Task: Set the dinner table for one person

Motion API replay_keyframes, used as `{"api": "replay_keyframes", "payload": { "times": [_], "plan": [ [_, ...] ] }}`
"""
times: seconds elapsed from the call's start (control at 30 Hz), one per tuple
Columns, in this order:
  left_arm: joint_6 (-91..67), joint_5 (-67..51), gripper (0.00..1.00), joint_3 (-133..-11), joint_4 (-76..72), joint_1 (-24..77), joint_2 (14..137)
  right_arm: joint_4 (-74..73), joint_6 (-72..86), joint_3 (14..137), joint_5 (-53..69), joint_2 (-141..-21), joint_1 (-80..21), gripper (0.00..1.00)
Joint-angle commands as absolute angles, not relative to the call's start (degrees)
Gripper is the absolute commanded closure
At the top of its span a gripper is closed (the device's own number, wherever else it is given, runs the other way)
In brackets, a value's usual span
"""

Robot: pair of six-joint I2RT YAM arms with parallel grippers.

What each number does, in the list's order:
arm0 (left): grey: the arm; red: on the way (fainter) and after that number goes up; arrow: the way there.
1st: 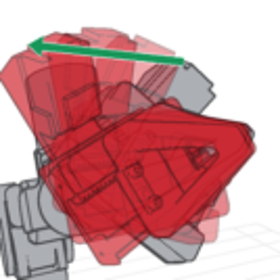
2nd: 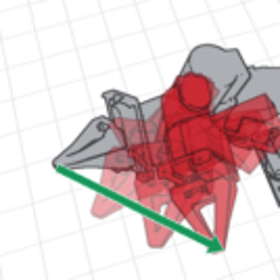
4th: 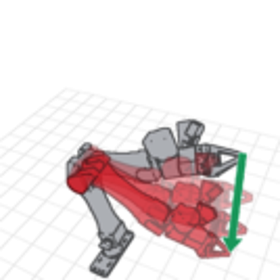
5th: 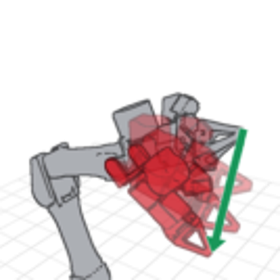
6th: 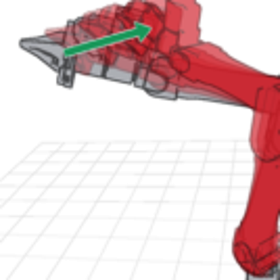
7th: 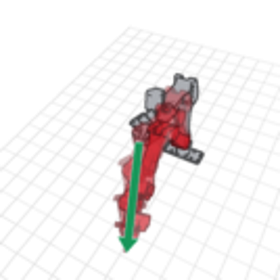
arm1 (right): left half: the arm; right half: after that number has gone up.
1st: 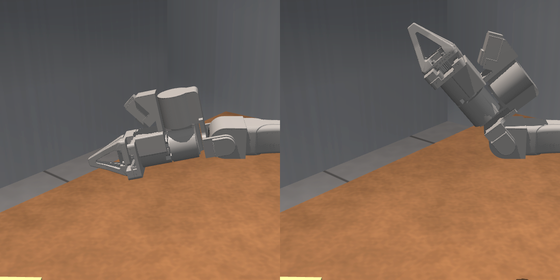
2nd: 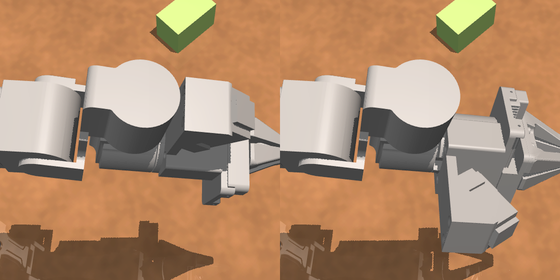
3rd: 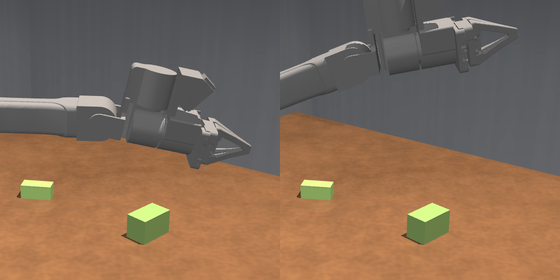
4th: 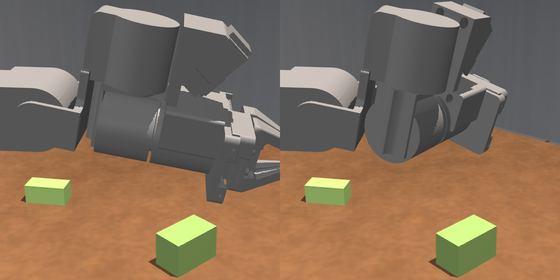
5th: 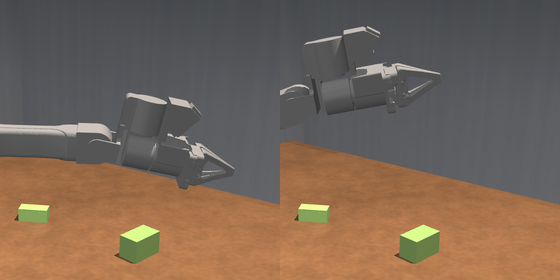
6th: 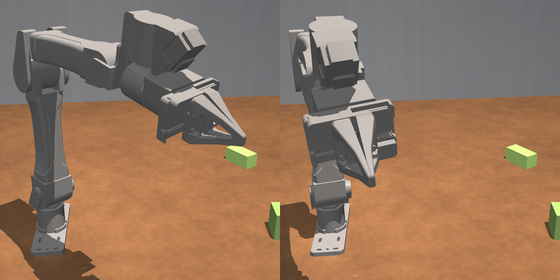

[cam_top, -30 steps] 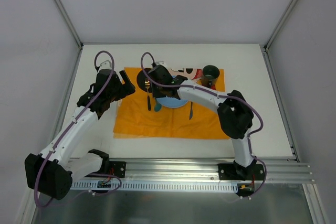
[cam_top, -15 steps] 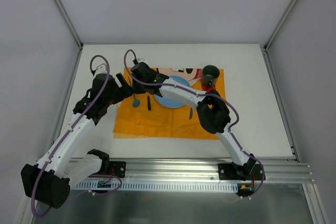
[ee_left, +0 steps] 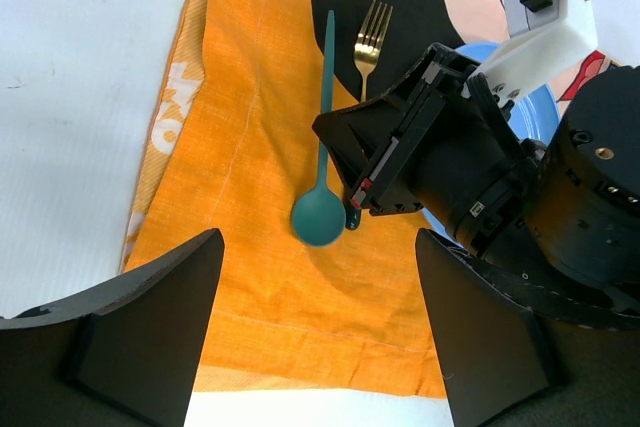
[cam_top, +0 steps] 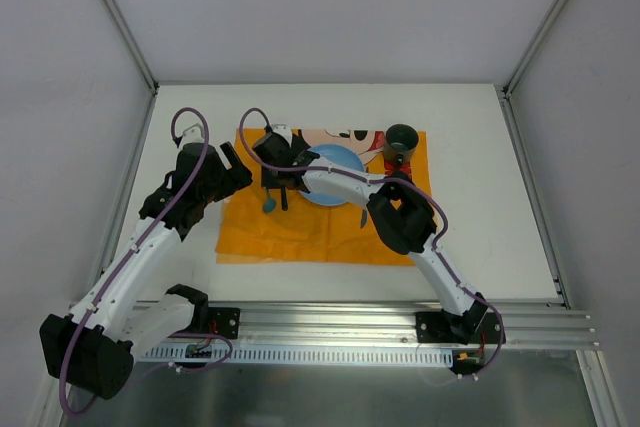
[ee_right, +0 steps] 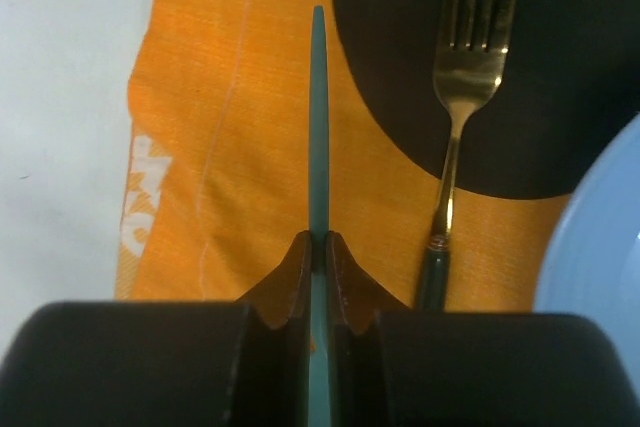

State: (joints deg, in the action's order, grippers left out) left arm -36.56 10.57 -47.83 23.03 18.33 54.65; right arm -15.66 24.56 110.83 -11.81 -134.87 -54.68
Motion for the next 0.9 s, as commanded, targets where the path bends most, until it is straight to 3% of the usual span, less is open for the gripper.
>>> {"api": "replay_keyframes", "payload": {
  "times": [0.0,0.87],
  "plan": [
    [-36.04,10.55,0.22,-47.37,22.50,18.19,54.76,-13.97,27.33,110.39,-16.34,-133.86,-54.76,1.00],
    [-35.95,11.43,0.22,-46.85,22.41,18.11,54.40,-13.10,29.00,110.22,-17.75,-135.79,-54.58,0.99]
  ]
}}
